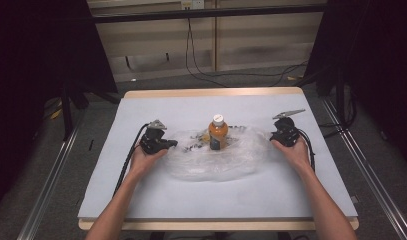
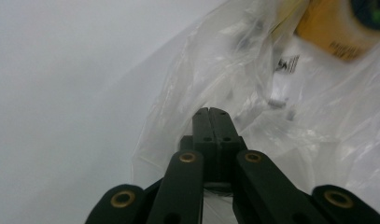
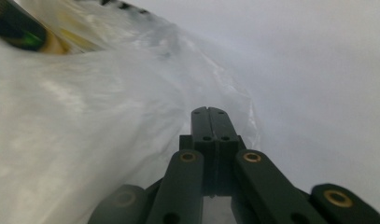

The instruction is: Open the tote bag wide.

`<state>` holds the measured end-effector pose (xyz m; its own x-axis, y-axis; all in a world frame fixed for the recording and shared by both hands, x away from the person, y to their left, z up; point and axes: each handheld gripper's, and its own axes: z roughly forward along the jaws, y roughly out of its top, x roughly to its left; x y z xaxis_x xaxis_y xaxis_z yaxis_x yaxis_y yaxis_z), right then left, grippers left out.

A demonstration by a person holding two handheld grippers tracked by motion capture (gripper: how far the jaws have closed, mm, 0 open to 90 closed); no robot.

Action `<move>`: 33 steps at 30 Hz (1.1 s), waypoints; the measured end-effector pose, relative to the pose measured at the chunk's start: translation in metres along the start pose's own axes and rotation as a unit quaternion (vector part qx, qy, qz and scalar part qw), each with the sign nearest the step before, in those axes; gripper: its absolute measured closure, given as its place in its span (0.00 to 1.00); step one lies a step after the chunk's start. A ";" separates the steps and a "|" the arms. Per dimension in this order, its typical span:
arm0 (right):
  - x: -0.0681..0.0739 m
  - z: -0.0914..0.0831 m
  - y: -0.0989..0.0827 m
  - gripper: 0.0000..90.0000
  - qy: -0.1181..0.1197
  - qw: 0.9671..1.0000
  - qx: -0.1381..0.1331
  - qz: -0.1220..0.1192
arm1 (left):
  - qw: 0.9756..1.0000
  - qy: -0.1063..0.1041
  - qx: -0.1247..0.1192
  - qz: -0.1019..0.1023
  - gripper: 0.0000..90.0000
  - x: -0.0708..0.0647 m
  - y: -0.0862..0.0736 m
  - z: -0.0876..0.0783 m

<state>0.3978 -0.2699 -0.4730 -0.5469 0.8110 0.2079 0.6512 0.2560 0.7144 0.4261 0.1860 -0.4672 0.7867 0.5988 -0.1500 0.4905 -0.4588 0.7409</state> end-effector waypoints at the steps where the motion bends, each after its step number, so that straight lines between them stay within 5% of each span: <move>1: 0.001 -0.004 0.004 1.00 0.004 1.000 -0.010 0.000 | 1.000 -0.005 -0.007 -0.003 1.00 0.000 0.004 -0.003; 7: 0.014 -0.025 0.032 1.00 0.022 0.999 -0.034 -0.020 | 0.999 -0.012 -0.014 0.035 1.00 -0.016 0.028 -0.019; 14: 0.035 -0.021 0.068 1.00 0.053 0.997 -0.015 -0.056 | 0.995 -0.040 0.001 0.093 1.00 -0.045 0.061 -0.021; 18: 0.047 -0.003 0.084 1.00 0.069 0.994 0.025 -0.080 | 0.989 -0.053 0.039 0.133 1.00 -0.064 0.075 -0.008; 20: 0.052 0.007 0.089 1.00 0.075 0.992 0.052 -0.091 | 0.985 -0.041 0.068 0.155 1.00 -0.070 0.078 0.003; 25: 0.063 0.035 0.099 1.00 0.086 0.986 0.099 -0.106 | 0.982 -0.053 0.113 0.145 1.00 -0.071 0.079 0.026; 26: 0.064 0.040 0.100 1.00 0.086 0.985 0.112 -0.104 | 0.980 -0.049 0.129 0.143 1.00 -0.071 0.077 0.031; 27: 0.065 0.046 0.101 1.00 0.088 0.983 0.121 -0.106 | 0.976 -0.049 0.148 0.152 1.00 -0.068 0.075 0.037; 29: 0.065 0.058 0.101 1.00 0.098 0.980 0.138 -0.105 | 0.978 -0.054 0.151 0.136 1.00 -0.068 0.069 0.047; 33: 0.063 0.085 0.095 1.00 0.112 0.973 0.183 -0.083 | 0.972 -0.070 0.173 0.146 1.00 -0.074 0.058 0.062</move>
<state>0.4701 -0.1500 -0.4489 -0.7346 0.6180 0.2801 0.6657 0.5768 0.4734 0.4195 0.0741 -0.4537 0.9426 0.3258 -0.0729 0.3166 -0.8033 0.5045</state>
